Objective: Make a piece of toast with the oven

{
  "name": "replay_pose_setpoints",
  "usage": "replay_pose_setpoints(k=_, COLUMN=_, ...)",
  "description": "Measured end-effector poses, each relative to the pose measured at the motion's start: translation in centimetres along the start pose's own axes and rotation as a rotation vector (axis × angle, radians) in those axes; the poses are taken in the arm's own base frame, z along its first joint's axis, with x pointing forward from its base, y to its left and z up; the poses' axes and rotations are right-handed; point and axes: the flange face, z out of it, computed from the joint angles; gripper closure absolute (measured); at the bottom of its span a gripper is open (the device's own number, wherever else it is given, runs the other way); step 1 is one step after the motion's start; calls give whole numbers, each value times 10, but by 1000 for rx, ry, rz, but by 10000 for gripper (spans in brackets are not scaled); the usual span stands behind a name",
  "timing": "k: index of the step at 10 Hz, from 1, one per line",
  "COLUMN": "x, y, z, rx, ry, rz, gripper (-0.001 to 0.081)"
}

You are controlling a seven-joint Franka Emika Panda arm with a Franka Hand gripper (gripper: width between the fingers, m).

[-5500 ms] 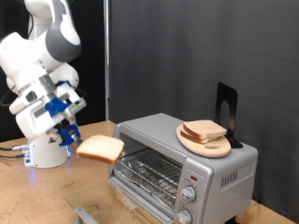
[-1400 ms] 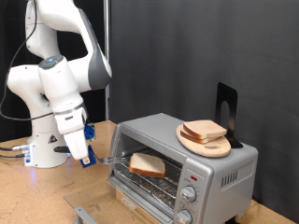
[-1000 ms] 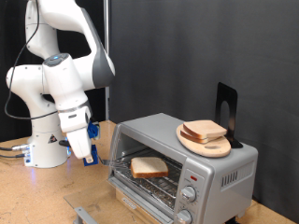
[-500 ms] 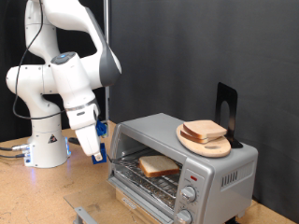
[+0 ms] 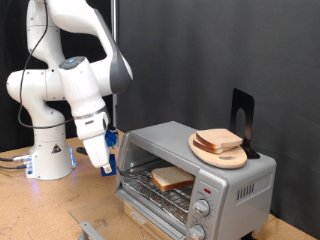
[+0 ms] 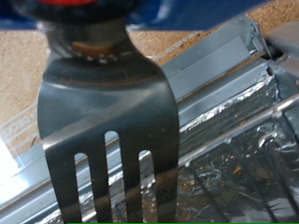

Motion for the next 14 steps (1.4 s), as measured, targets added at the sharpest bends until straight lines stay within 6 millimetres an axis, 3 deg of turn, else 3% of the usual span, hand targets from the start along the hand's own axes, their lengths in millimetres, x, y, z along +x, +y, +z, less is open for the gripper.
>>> replay_pose_setpoints(k=3, x=-16, y=28, z=-14, rx=85, ry=14, rz=41, gripper=313)
replay_pose_setpoints(k=8, x=-29, y=43, z=-29, rx=135, ry=77, rz=71, gripper=313)
replay_pose_setpoints(k=12, x=-53, y=74, z=-76, rx=203, ry=216, rz=134, gripper=313)
replay_pose_setpoints(k=14, x=-53, y=76, z=-98, rx=209, ry=266, rz=142, gripper=313)
